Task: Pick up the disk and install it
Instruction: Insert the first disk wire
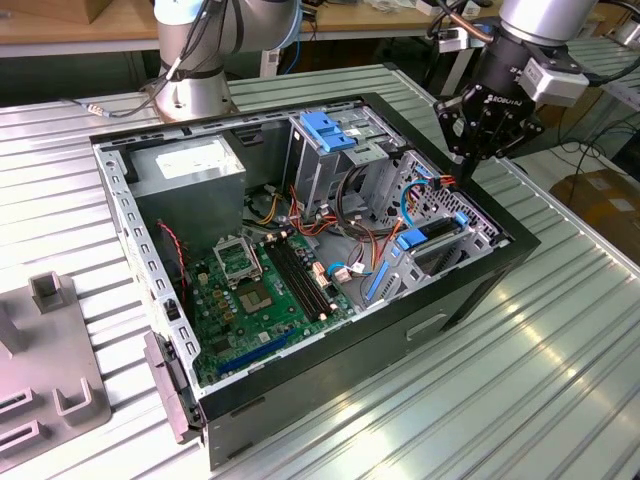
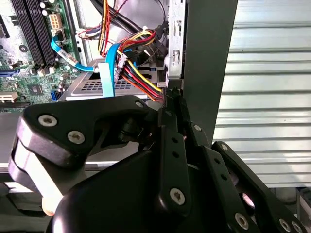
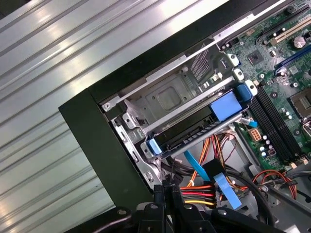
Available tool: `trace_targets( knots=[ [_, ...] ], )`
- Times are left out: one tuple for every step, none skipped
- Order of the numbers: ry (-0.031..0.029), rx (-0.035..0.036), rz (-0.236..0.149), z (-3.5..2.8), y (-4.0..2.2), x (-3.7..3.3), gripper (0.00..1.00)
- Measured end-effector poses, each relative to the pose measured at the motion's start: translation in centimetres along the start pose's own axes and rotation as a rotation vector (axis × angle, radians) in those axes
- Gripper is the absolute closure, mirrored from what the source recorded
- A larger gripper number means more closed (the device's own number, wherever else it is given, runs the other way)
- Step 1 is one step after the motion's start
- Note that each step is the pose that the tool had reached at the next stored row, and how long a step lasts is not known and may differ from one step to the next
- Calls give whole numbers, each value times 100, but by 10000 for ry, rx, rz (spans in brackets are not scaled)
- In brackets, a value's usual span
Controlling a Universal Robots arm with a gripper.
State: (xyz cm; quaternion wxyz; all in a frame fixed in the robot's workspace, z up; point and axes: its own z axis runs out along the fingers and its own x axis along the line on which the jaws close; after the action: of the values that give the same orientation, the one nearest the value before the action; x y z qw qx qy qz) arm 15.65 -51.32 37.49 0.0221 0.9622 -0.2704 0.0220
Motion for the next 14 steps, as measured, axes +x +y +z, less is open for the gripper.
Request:
trace_targets(
  knots=[
    [0, 0, 2, 0, 1, -1, 83],
    [0, -1, 9, 0, 1, -2, 83],
    [0, -2, 30, 0, 2, -3, 83],
    [-2, -4, 82, 0, 3, -4, 83],
    [-5, -8, 163, 0, 3, -5, 83],
    [-7, -13, 251, 0, 3, -5, 83],
    [-10, -18, 340, 0, 3, -6, 83],
    [-13, -23, 425, 0, 4, -6, 83],
    [-16, -28, 516, 1, 4, -6, 83],
    [-18, -33, 607, 1, 4, -6, 83],
    [-21, -38, 698, 1, 4, -6, 83],
    [-24, -41, 771, 2, 6, -11, 83],
    [-23, -45, 789, 0, 15, -25, 83],
    [-24, -45, 794, 0, 24, -38, 83]
  ],
)
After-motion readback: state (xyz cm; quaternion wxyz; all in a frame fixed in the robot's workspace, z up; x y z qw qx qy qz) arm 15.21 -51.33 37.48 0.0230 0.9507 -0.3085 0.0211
